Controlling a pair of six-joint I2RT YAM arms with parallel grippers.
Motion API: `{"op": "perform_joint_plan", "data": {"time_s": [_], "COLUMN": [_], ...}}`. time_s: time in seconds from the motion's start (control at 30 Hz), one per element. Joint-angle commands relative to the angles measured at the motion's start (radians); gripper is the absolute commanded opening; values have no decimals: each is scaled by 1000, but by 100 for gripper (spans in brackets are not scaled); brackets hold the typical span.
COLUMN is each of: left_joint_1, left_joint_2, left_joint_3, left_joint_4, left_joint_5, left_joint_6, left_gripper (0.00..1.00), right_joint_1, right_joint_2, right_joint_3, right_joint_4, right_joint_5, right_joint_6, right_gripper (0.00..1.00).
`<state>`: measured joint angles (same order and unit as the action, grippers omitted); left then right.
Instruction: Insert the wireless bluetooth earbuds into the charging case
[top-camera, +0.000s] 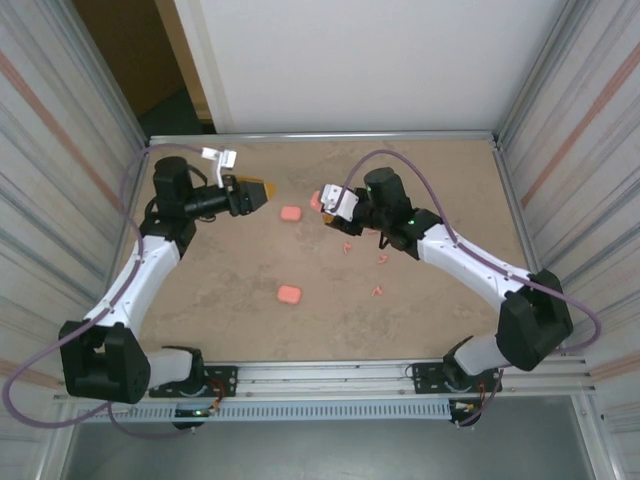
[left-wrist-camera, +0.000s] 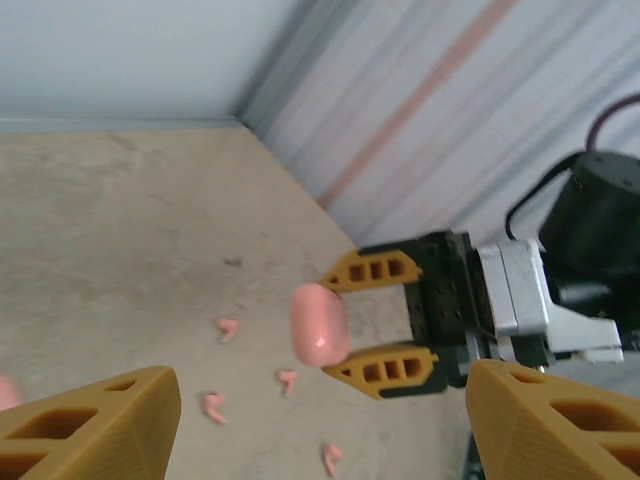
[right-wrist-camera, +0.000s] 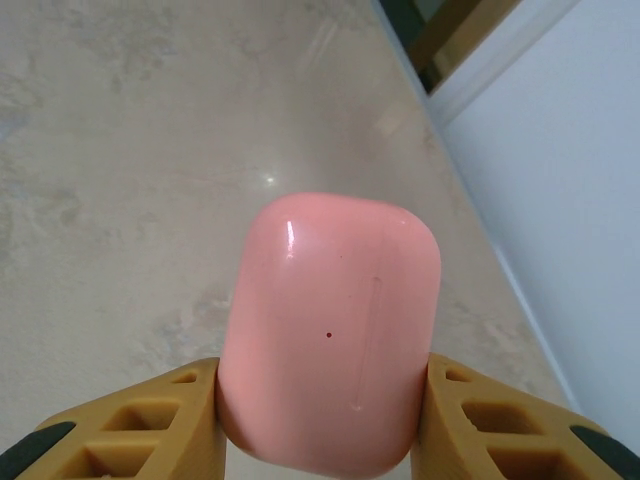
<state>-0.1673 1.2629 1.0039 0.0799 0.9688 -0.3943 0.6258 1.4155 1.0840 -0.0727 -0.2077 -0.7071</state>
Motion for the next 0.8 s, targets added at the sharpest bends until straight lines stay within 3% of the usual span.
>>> {"op": "perform_joint_plan", "data": {"time_s": [0.0, 0.33, 0.77], "left_joint_1": [-54, -167, -258], "left_joint_2": [33, 153, 277], "left_joint_3": [61, 148, 207], "left_joint_4": [-52, -53, -23], "left_joint_5": [90, 89, 89], "left_joint_6": [42, 77, 67], "left_gripper": [77, 77, 74], "right_joint_1": [2, 15, 29], "right_joint_2": [-64, -169, -194], "right_joint_3": [-20, -67, -85], "right_joint_4": [-3, -19, 2], "right_joint_5": [52, 78, 86], "right_joint_6": [-45, -46, -31], "right_gripper": [42, 43, 43]}}
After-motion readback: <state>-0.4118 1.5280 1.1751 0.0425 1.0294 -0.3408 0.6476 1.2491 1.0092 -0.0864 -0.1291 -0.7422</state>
